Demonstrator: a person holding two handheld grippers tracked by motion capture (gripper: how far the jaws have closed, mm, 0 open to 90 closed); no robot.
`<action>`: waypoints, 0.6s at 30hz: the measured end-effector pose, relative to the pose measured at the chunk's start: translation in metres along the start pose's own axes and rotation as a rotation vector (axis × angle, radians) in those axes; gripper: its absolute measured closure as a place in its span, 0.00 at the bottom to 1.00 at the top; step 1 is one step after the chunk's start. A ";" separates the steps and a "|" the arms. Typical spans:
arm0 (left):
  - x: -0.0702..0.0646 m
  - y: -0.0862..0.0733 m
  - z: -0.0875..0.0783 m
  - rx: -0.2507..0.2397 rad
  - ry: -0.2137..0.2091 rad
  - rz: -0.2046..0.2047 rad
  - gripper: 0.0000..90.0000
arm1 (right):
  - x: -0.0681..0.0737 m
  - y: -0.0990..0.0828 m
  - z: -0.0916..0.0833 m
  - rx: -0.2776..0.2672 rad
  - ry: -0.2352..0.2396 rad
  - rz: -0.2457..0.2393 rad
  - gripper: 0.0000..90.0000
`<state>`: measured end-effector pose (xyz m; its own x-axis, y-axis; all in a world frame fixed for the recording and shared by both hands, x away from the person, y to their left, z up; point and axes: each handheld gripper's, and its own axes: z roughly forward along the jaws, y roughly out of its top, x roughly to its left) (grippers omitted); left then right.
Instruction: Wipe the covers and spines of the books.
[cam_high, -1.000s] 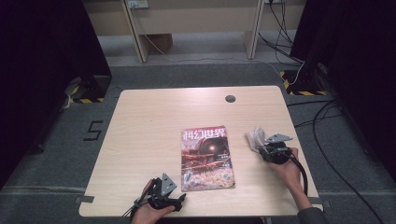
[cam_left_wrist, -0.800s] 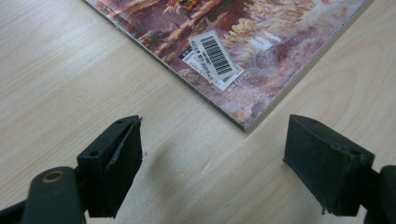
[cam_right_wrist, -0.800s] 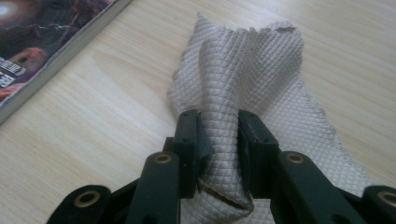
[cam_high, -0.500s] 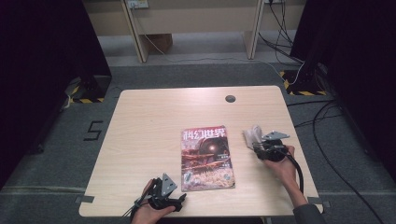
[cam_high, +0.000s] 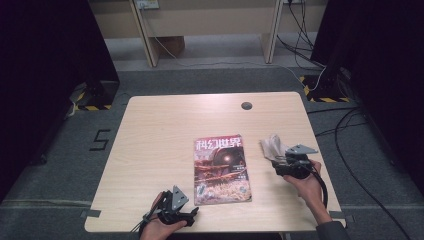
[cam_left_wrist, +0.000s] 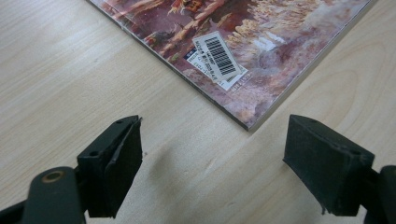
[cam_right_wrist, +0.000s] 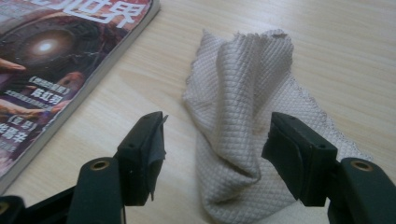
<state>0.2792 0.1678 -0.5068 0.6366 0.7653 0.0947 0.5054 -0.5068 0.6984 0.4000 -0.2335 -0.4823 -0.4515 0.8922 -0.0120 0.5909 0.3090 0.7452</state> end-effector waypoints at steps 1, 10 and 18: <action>0.000 0.000 0.000 -0.001 0.000 -0.002 0.21 | 0.002 0.000 -0.002 0.000 -0.001 -0.004 0.40; -0.001 0.000 0.000 0.005 0.001 0.000 0.21 | 0.024 -0.004 -0.017 -0.047 0.025 -0.053 0.40; 0.000 0.000 0.000 0.000 -0.002 -0.004 0.21 | 0.033 -0.012 -0.023 -0.040 0.086 -0.046 0.38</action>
<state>0.2792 0.1680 -0.5071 0.6359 0.7665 0.0900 0.5083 -0.5037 0.6986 0.3625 -0.2150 -0.4758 -0.5340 0.8454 0.0089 0.5420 0.3343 0.7710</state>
